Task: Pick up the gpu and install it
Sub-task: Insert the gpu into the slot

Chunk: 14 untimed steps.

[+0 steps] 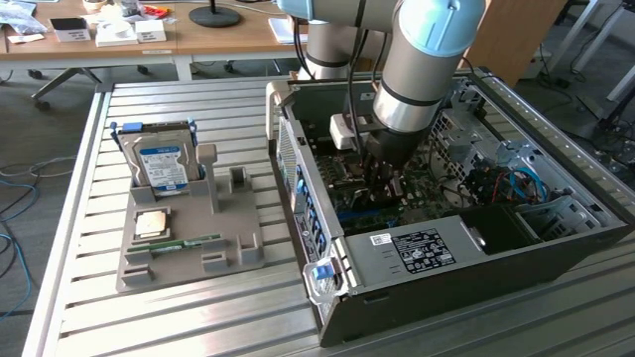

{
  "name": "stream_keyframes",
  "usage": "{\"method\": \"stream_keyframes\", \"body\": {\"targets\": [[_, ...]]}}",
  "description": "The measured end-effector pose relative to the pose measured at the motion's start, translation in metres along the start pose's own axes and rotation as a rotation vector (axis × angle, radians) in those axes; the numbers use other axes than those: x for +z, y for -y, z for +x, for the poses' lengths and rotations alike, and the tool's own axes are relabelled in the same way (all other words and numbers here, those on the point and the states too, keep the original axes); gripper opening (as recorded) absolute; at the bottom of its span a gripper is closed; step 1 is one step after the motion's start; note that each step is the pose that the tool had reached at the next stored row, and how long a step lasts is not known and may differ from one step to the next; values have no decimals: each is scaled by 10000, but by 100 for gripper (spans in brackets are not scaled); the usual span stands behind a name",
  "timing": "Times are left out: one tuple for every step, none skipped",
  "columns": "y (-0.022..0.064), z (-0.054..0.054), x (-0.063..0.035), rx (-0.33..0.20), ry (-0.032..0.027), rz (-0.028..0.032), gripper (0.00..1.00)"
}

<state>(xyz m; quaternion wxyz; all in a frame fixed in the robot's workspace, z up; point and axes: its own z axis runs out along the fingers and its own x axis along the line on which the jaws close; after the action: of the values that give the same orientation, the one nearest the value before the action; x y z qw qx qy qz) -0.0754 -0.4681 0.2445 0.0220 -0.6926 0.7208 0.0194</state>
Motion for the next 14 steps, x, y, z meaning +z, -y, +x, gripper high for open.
{"method": "stream_keyframes", "body": {"targets": [[0,0,3,0,2,2,27],[-2,0,4,1,2,3,27],[-3,0,5,1,2,3,27],[-4,0,5,0,3,3,27],[-4,2,6,0,4,4,27],[-4,2,6,-1,5,3,27],[-5,2,7,0,4,3,27],[-6,3,8,0,3,3,27],[-8,4,10,0,-1,2,27],[-8,5,16,-1,-1,2,27],[-9,5,21,-1,-1,2,27],[-9,5,25,0,0,2,27],[-9,5,27,-1,-1,1,27],[-9,4,29,0,1,2,27]]}}
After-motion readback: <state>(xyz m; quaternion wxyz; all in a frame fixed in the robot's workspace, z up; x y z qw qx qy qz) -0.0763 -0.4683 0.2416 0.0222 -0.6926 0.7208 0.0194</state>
